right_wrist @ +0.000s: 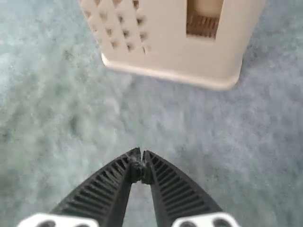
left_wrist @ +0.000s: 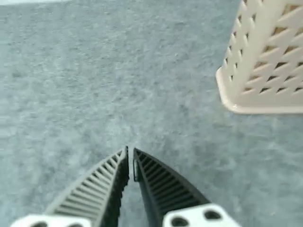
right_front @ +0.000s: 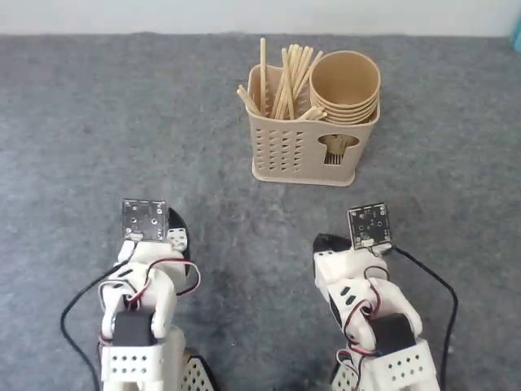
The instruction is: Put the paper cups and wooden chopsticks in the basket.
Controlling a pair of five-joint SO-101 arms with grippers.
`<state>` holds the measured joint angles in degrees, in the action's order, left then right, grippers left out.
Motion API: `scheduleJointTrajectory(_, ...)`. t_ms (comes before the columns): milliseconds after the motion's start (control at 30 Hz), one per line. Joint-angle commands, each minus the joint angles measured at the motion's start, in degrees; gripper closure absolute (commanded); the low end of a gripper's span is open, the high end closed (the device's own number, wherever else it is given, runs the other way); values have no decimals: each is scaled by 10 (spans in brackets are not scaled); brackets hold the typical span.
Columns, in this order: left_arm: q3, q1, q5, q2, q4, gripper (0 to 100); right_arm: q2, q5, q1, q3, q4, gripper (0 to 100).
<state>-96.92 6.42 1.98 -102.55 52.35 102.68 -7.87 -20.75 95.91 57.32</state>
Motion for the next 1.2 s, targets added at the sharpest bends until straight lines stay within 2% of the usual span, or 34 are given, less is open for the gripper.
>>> scheduleJointTrajectory(0,4,-6,-60,-15,113,987,0,8,21,6,62,983)
scheduleJointTrajectory(333,4,24,-89,-13,135,986,0,10,46,4,172,983)
scheduleJointTrajectory(500,4,27,-92,-17,201,987,0,9,46,5,168,983)
scheduleJointTrajectory(1167,4,26,-91,-15,199,987,0,9,46,5,168,983)
